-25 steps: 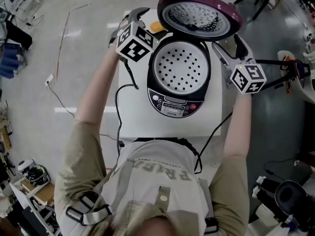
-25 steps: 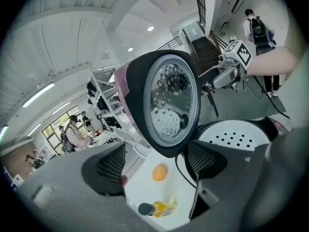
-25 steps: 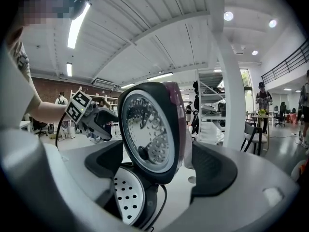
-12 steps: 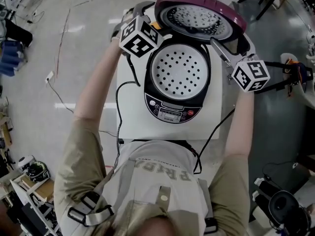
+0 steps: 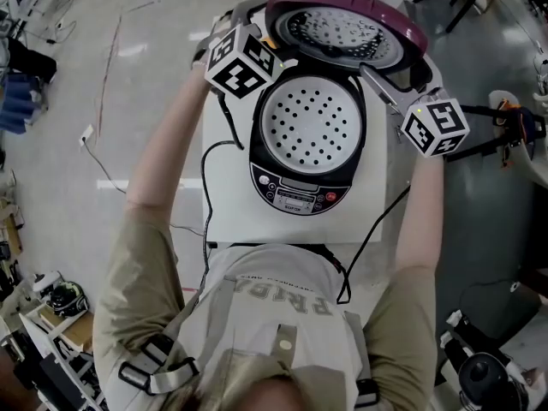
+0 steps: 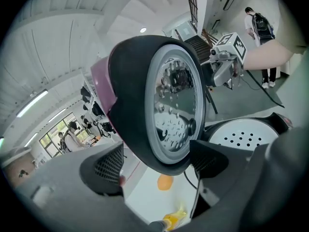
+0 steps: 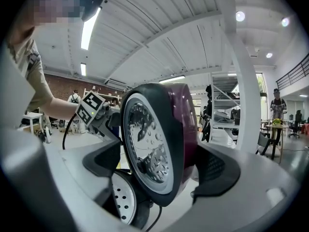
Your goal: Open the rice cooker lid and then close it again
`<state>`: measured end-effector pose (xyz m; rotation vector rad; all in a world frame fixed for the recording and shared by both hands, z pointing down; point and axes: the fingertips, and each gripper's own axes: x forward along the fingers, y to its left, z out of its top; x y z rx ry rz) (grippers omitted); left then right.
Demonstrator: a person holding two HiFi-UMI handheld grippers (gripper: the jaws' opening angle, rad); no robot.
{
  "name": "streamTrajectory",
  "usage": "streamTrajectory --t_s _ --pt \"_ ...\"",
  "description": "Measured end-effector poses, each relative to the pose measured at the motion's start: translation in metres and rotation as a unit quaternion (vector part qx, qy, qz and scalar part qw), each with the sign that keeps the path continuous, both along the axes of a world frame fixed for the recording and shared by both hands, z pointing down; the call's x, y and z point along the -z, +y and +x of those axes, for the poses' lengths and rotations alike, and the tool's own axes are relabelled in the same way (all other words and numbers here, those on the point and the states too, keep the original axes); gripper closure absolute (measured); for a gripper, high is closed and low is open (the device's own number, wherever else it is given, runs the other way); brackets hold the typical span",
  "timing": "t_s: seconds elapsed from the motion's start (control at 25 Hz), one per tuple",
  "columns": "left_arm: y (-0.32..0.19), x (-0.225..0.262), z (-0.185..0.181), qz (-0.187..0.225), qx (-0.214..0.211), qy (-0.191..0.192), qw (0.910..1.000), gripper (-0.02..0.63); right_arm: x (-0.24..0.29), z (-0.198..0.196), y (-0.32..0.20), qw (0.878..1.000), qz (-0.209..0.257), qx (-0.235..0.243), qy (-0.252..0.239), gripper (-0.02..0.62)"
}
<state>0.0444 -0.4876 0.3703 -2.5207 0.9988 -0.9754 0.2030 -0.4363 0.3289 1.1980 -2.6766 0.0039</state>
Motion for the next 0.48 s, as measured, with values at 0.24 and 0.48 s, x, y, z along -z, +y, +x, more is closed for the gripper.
streamTrajectory --t_s 0.24,0.48 --pt "0.003 0.004 0.005 0.003 -0.015 -0.005 0.9999 0.167 0.001 -0.001 0.002 1.0 0.0 0.008 0.008 0.13" --pt "0.011 0.003 0.01 -0.012 -0.033 -0.004 0.9994 0.129 0.0 -0.005 0.008 0.999 -0.01 0.027 0.017 0.101"
